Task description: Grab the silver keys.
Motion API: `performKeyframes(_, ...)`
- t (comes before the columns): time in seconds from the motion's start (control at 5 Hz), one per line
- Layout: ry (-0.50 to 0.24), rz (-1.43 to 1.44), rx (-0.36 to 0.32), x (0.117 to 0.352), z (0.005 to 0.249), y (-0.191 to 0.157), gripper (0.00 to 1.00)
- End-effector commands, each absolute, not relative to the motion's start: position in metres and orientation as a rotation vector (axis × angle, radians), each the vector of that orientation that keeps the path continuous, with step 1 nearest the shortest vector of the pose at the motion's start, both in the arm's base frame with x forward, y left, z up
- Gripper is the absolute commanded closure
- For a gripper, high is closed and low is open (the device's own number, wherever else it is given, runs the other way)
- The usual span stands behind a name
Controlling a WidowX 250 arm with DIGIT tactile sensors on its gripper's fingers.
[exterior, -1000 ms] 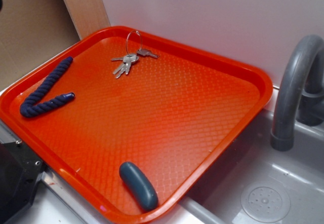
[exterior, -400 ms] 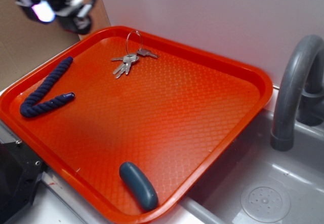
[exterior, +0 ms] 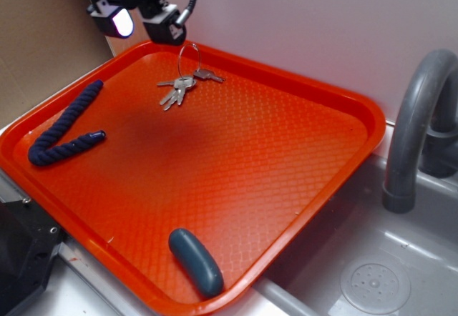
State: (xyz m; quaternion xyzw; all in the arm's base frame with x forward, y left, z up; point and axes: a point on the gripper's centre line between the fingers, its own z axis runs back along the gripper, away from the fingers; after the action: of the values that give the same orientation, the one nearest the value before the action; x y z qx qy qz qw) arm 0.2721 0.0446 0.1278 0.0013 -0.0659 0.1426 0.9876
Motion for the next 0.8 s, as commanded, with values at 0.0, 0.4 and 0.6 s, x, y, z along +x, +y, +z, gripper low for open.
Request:
performKeyframes(0.0,-0.284,0.296,0.008,0.303,0.131,0.056,0.00)
performKeyframes(0.4,-0.292,0.282,0.060,0.346,0.094,0.061,0.00)
performKeyframes(0.6,-0.264,0.298,0.136,0.369,0.077,0.070,0.00)
